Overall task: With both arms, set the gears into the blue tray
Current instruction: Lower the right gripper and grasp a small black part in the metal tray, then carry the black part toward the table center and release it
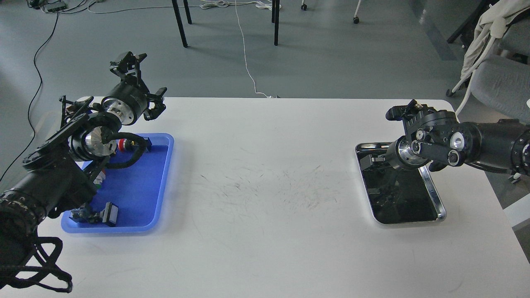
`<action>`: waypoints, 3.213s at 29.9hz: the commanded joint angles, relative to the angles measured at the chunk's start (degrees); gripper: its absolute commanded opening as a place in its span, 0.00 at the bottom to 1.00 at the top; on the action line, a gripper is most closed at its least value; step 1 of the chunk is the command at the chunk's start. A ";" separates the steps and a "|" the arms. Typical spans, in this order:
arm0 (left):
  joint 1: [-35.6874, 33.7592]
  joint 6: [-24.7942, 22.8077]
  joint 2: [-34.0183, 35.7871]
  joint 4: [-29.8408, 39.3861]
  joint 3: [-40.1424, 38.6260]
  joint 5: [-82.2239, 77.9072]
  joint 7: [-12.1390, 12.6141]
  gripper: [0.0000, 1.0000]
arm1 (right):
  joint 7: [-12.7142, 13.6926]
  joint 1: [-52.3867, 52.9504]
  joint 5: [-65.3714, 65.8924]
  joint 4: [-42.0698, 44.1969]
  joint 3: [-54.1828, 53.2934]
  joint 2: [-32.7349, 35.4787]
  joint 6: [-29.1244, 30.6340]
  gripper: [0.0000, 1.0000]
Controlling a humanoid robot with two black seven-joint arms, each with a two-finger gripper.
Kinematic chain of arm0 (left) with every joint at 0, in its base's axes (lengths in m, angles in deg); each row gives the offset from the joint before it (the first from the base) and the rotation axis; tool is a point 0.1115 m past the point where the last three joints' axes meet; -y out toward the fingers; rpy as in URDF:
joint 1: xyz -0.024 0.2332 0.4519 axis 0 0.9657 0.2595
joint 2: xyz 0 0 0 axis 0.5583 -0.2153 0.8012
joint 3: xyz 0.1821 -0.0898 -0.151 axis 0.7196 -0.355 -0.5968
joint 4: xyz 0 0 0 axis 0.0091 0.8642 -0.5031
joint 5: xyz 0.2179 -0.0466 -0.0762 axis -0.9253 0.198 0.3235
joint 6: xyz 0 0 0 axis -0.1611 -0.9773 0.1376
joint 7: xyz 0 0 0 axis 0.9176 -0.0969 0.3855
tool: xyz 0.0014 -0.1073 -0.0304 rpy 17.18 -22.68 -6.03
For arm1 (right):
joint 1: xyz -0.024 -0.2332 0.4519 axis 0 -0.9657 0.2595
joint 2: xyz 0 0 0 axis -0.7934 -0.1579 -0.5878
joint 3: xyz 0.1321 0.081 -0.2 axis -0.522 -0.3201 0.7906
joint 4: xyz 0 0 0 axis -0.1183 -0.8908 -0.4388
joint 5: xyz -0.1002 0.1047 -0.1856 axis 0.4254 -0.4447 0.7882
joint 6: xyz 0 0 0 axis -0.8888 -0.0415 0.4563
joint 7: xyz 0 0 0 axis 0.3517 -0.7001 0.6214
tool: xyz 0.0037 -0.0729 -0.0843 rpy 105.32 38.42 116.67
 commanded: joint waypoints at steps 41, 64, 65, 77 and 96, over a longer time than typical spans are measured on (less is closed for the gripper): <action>0.42 0.01 0.99 -0.69 0.02 0.00 -0.83 0.98 | -0.33 3.15 0.39 -0.99 2.38 -1.33 -0.91 0.02; 1.21 0.09 1.43 -0.69 -0.16 0.44 -0.92 0.98 | -2.26 -1.92 -14.11 2.86 -19.83 -15.74 -12.15 0.02; 1.21 0.09 1.43 -0.69 -0.16 0.44 -0.92 0.98 | -2.26 -3.42 -14.11 3.75 -22.12 -15.74 -12.50 0.02; 1.29 0.09 2.57 -0.69 -0.16 0.52 -0.92 0.98 | -2.09 -7.13 -14.64 -4.58 -26.98 -15.74 -16.11 0.02; 1.29 0.09 2.57 -0.69 -0.16 0.52 -1.53 0.98 | -1.47 -10.73 -14.02 -7.41 -25.84 -15.74 -15.94 0.10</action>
